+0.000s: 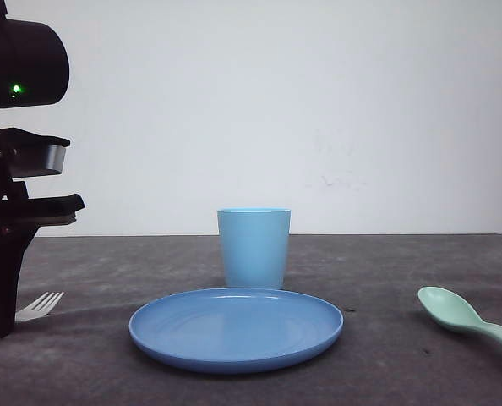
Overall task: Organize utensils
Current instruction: 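Lift the white fork with the left gripper over the blue cup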
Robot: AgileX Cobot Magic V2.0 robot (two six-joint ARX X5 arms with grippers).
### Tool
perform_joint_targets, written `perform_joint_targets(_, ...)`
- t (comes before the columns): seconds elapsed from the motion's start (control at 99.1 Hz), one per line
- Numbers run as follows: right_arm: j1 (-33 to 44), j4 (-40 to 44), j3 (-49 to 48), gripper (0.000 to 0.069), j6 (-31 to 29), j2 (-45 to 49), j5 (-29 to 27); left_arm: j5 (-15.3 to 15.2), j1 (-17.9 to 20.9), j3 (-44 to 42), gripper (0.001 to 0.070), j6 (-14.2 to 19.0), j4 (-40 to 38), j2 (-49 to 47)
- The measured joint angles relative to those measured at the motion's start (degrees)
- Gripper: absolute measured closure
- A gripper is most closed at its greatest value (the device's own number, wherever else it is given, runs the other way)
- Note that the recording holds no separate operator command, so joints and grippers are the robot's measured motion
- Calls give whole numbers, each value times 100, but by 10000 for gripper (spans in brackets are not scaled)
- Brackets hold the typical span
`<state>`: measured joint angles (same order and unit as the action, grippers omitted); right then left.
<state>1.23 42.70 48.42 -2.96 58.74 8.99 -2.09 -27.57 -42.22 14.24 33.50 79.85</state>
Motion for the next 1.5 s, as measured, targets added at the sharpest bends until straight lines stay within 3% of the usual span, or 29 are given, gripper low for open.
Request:
perform_joint_targets(0.535, 0, 0, 0, 12, 0, 0, 0, 201, -79, 98, 670, 20, 186, -1038)
perform_joint_targets(0.898, 0, 0, 0, 12, 0, 0, 0, 354, -79, 98, 670, 20, -164, -1893)
perform_joint_targets(1.019, 0, 0, 0, 12, 0, 0, 0, 470, -94, 98, 670, 17, -581, -2116)
perform_joint_targets(1.312, 0, 0, 0, 12, 0, 0, 0, 1360, -107, 98, 670, 20, -2214, -2256)
perform_joint_targets(1.503, 0, 0, 0, 12, 0, 0, 0, 1539, -107, 98, 670, 17, -3263, -2253)
